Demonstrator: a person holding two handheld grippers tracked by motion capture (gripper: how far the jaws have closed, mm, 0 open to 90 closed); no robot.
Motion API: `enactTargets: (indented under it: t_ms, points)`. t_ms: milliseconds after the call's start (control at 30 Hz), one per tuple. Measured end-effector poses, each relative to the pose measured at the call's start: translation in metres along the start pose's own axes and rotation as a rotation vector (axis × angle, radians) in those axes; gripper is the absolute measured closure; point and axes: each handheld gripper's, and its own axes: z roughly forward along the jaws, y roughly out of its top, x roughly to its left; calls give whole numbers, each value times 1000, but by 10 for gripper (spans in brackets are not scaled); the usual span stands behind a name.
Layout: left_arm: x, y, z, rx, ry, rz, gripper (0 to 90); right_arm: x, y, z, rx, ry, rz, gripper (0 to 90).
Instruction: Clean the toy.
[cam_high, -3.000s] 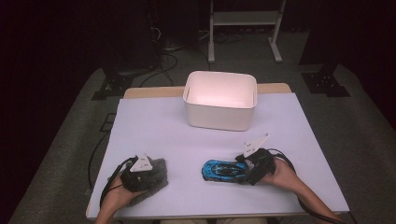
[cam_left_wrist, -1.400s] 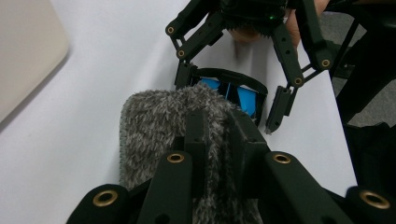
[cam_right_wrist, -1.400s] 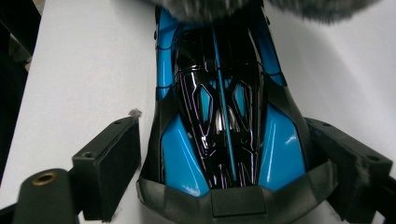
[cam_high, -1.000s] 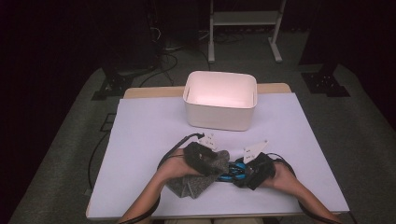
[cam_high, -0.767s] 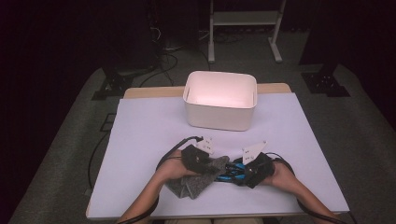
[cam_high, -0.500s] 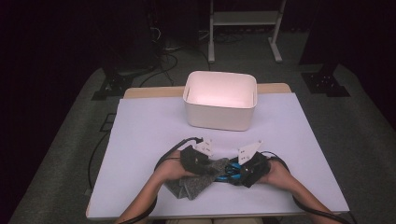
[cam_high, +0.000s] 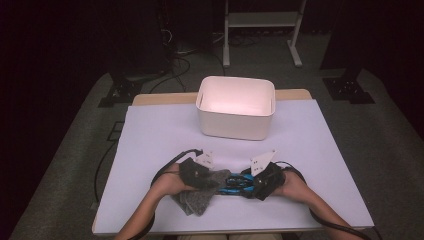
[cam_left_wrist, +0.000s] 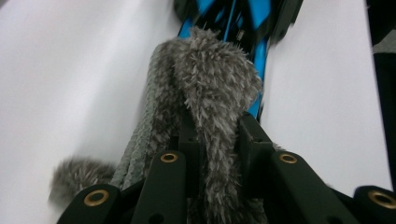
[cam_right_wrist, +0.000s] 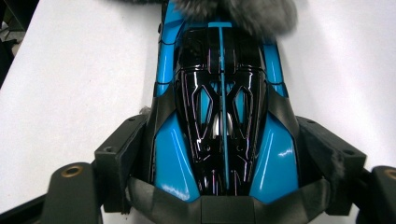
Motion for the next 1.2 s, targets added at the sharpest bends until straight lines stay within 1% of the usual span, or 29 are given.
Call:
enactTargets:
  t_ms: [67,133,167,200,233,267,300,333,367,400,433,467,533,600,633,667,700,767,800,833,900,933,1000,1067,1100,1133,1167,1200]
  points:
    - [1,-5,-2,-10,12,-20,748,0,0,0,-6,1,0,233]
    - [1,-3,-1,-25,0,-20,748,0,0,1,-7,0,2,233]
    - [1,-3,-1,-25,0,-20,748,0,0,1,-7,0,2,233]
    - [0,0,0,-41,-11,-21,748,0,-1,1,-12,0,1,232]
    - [-1,7,4,-63,-35,-9,748,0,0,1,-15,0,4,232]
    - [-1,7,4,-63,-35,-9,748,0,0,2,-18,2,10,232]
    - [-2,12,6,-70,-44,1,748,0,0,2,-18,2,10,232]
    - [-5,22,12,-70,-51,32,739,0,1,4,-24,2,11,232]
    - [-5,22,12,-70,-51,32,736,0,1,4,-24,2,11,232]
    - [-7,28,15,-65,-52,67,736,0,1,4,-23,2,9,232]
    - [-7,28,15,-65,-52,67,737,0,1,4,-23,2,9,232]
    - [-7,29,15,-60,-54,76,737,0,1,4,-27,2,10,232]
    - [-5,26,14,-61,-60,69,741,0,0,4,-30,1,13,232]
    - [-3,21,12,-62,-56,45,742,1,0,4,-27,-1,14,232]
    - [-2,17,10,-53,-45,40,742,1,1,4,-23,-2,12,232]
    - [1,8,5,-39,-21,12,740,1,1,4,-24,-4,9,232]
    - [1,8,5,-39,-21,12,740,1,1,4,-24,-4,9,232]
    - [4,-1,0,-34,0,-14,740,1,0,4,-27,-1,14,232]
    - [6,-4,-1,-36,2,-28,740,0,0,4,-27,0,12,232]
    - [7,-7,-2,-48,-4,-35,740,0,1,4,-26,1,11,233]
    - [6,-8,-1,-64,-13,-41,742,0,1,4,-25,1,9,232]
    - [7,-6,0,-70,-26,-37,748,0,1,4,-25,0,10,232]
    - [7,-3,1,-74,-31,-34,748,0,0,4,-26,0,12,232]
    - [6,4,3,-74,-40,-9,747,0,1,4,-28,0,14,232]
    - [5,14,7,-76,-50,18,746,0,1,4,-27,0,11,232]
    - [4,18,10,-76,-53,23,742,0,1,4,-28,0,12,232]
    - [4,18,10,-76,-53,23,740,0,1,4,-28,0,12,232]
    - [4,22,12,-71,-56,30,739,0,1,4,-29,-1,13,232]
